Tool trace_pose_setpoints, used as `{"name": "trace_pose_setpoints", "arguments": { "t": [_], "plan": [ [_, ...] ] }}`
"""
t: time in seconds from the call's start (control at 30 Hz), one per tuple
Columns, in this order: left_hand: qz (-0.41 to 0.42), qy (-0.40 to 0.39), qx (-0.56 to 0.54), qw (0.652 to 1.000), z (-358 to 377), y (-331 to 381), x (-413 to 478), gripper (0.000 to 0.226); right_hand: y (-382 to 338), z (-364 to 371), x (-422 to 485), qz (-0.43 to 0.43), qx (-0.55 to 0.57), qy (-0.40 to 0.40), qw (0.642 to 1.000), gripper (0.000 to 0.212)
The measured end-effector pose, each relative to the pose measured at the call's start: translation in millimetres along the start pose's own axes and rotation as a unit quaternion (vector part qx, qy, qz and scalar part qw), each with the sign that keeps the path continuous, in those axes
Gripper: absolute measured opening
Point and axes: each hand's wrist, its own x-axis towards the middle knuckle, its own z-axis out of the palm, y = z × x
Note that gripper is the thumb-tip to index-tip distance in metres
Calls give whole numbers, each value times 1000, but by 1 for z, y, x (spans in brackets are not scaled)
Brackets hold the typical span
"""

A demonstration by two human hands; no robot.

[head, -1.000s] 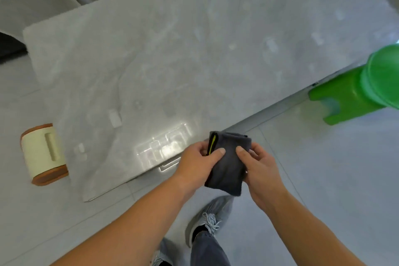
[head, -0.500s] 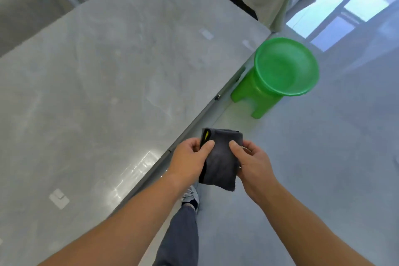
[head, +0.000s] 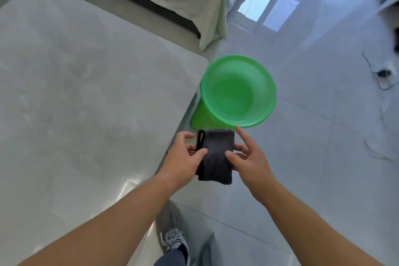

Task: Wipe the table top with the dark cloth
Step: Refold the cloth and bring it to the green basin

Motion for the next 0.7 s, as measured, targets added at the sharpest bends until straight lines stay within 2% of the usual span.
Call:
{"name": "trace_pose_setpoints", "arguments": {
  "t": [0.17,0.27,0.37,0.47,0.57,0.7],
  "plan": [
    [30,-63,44,997,34,0,64,39,19,-23,57,6,-13,27,1000,51],
    [43,-100,95,989,51,-5,96,46,34,-34,88,19,-22,35,999,59],
    [75,-109,172,976,61,-9,123,66,48,-41,116,8,-44,36,998,69],
    [82,-120,228,963,69,-13,143,78,61,-46,138,-9,-96,47,994,76],
    [117,-124,297,939,73,-19,158,76,72,-47,152,-43,-191,53,979,79],
    [153,-100,383,906,79,-25,177,74,85,-52,170,-67,-255,51,963,78]
  ]
}}
